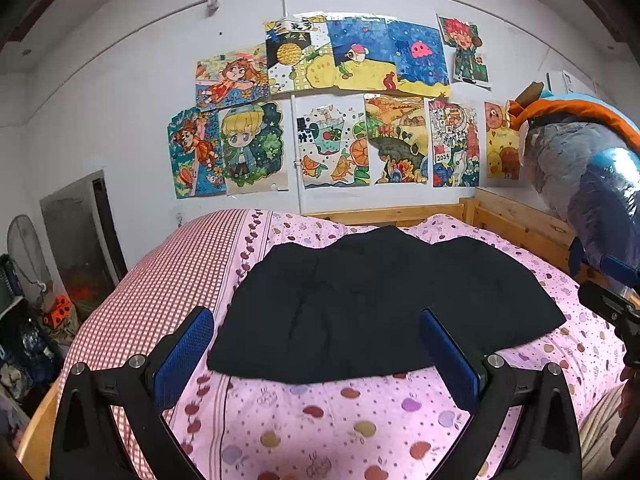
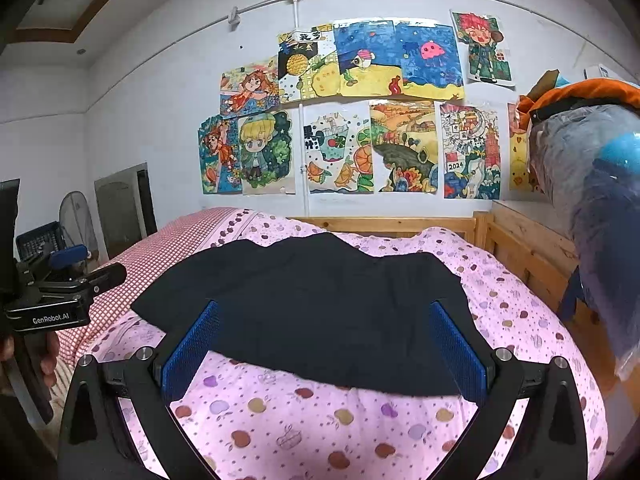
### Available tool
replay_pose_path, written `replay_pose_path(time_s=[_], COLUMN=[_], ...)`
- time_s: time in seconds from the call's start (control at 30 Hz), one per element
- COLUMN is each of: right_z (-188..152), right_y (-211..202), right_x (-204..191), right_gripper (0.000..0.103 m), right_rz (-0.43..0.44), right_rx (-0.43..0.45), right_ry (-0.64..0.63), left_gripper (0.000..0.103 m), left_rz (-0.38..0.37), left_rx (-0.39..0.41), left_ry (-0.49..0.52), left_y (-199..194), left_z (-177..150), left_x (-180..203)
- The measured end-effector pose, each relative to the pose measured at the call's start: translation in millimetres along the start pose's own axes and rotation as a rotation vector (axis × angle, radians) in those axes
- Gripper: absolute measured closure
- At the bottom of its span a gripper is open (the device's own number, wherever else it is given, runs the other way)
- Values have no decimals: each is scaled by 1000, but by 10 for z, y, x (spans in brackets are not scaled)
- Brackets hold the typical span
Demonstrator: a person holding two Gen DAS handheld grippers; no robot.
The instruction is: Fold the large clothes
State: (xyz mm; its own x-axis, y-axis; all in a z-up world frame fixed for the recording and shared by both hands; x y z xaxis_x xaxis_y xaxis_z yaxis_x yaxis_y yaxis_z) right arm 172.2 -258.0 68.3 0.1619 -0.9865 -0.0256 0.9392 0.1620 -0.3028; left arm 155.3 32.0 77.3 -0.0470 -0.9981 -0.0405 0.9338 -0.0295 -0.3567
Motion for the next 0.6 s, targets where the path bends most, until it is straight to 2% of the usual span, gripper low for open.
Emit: replay_pose_path(time_s=[0.3,0.5,0.6], right_z=[-88,-184,-279], right_y=[-299,-395,-370], right_x=[-88,-169,-176], right_gripper=[2,2,2], right_rz=[-16,-13,-41], right_rx=[31,21,7], right_ry=[-38,-32,-36], left_gripper=[0,0,0], left_rz=[21,30,33], left_rx=[-6,-31,-42], left_ry=[-20,-20,-31], left_y=[-233,-284,-268], left_z=[-151,-289,-367], left_x=[-57,-52,-72])
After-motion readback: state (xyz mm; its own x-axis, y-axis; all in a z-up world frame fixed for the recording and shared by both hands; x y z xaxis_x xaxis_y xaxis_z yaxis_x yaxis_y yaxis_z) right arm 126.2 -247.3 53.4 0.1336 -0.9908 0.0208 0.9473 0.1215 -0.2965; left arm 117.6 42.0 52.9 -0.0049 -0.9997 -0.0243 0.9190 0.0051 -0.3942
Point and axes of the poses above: each gripper's, at about its wrist camera, not at the fingertips, and y roughly the way its jaws point, x to its right, z to its top, the point moved 5 cm from there along y, roughly the way its jaws point, and after that the axes turned 4 degrees about -z, right-handed, at the moved point
